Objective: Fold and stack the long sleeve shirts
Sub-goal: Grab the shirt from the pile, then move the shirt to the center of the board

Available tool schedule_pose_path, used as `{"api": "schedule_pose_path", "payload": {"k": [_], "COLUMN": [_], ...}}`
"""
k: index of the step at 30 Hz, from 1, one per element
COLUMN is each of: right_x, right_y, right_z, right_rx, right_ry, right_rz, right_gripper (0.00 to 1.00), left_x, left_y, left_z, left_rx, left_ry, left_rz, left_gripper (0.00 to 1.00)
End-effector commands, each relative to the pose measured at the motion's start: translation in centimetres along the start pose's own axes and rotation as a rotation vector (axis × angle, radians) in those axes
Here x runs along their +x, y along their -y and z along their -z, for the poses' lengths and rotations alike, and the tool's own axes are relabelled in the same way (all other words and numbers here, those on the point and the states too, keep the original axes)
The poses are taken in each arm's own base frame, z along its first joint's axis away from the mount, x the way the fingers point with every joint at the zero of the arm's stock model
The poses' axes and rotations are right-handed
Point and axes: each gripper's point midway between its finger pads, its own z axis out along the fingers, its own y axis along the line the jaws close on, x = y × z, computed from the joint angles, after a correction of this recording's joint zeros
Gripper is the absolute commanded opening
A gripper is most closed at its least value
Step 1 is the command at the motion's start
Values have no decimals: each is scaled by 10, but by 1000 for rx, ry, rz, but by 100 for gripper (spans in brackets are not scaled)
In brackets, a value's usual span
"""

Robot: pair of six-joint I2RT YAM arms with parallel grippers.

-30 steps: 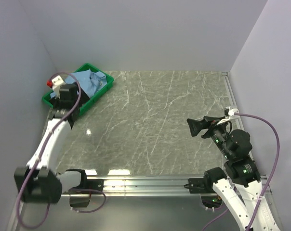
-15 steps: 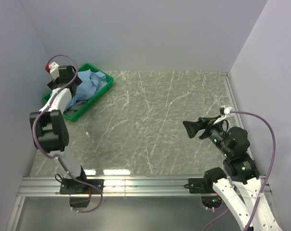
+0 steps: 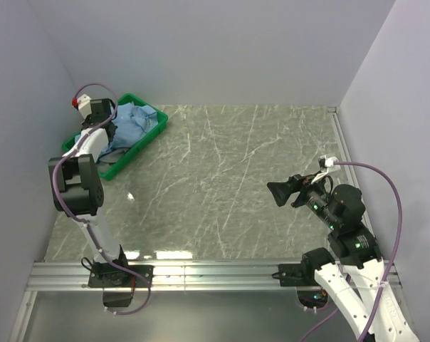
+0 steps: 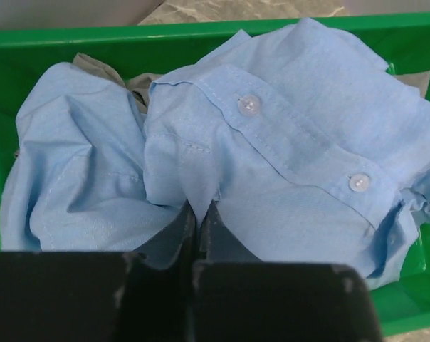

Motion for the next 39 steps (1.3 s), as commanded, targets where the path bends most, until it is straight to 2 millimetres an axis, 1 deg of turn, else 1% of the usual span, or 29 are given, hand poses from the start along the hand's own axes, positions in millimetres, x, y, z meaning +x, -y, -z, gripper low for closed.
{"api": "schedule_pose_path", "payload": {"k": [1, 3, 5, 7, 8, 10, 11, 12, 14, 15, 16, 17, 18, 19, 20, 21, 23, 25, 27, 30, 31, 32, 33, 34, 35, 36, 37, 38, 39], "right_x": [-8, -10, -11, -11, -12, -12, -12, -12, -13, -13, -14, -15, -18, -18, -18, -19, -20, -21, -22, -25, -27, -27, -26, -26, -26, -25, -24, -23, -20], "right_y": [-6, -7, -8, -8, -9, -10, -11, -11, -13, -13, -14, -13, -13, -13, -13, -13, -13, -13, -14, -13, -13, -12, -11, -10, -9, -9, -8, -8, -7], "right_z": [3, 5, 6, 6, 5, 5, 6, 6, 7, 8, 9, 10, 10, 11, 12, 12, 12, 13, 14, 15, 16, 16, 16, 16, 16, 15, 15, 13, 12], "right_rx": [-19, -23, -25, -27, -31, -38, -42, -43, -50, -48, -50, -47, -44, -41, -42, -41, -37, -36, -37, -25, -23, -18, -14, -12, -9, -8, -8, -6, -6], "right_ry": [11, 20, 25, 24, 25, 24, 24, 25, 27, 30, 34, 38, 46, 49, 51, 55, 55, 57, 60, 73, 77, 79, 79, 81, 82, 80, 78, 73, 60], "right_rz": [13, 16, 18, 18, 19, 18, 16, 14, 16, 18, 20, 23, 25, 27, 28, 29, 28, 28, 31, 37, 39, 38, 39, 38, 36, 36, 29, 25, 19], "right_gripper": [95, 95, 95, 95, 94, 94, 94, 94, 94, 94, 94, 94, 94, 94, 94, 94, 94, 94, 94, 94, 94, 94, 94, 94, 94, 94, 95, 97, 98], "left_x": [-59, -84, -123, -150, -171, -194, -212, -220, -241, -247, -248, -251, -250, -244, -244, -240, -224, -212, -206, -193, -180, -173, -174, -142, -129, -132, -85, -70, -67], "left_y": [12, 16, 27, 36, 41, 50, 55, 59, 73, 80, 92, 109, 118, 134, 148, 157, 181, 196, 204, 209, 211, 210, 199, 201, 196, 176, 174, 164, 142], "left_z": [34, 52, 84, 111, 127, 153, 170, 181, 214, 229, 242, 264, 275, 291, 312, 325, 360, 392, 419, 477, 480, 488, 513, 495, 494, 513, 477, 467, 471], "left_rx": [61, 84, 130, 156, 176, 214, 238, 258, 337, 381, 431, 520, 566, 634, 722, 774, 928, 1048, 1156, 1341, 1369, 1403, 1472, 1466, 1481, 1528, 1474, 1454, 1449], "left_ry": [145, 208, 295, 358, 400, 455, 496, 514, 562, 576, 579, 582, 574, 559, 554, 543, 496, 474, 461, 447, 421, 418, 444, 368, 348, 388, 279, 260, 273], "left_rz": [54, 61, 69, 77, 78, 93, 104, 113, 131, 132, 129, 123, 116, 105, 95, 87, 66, 61, 59, 54, 41, 42, 55, 39, 36, 71, 57, 69, 102], "left_gripper": [0, 0, 0, 0, 0, 1, 1, 1, 0, 0, 0, 0, 0, 0, 1, 1, 2, 2, 1, 2, 2, 2, 2, 3, 3, 3, 4, 8, 14]}}
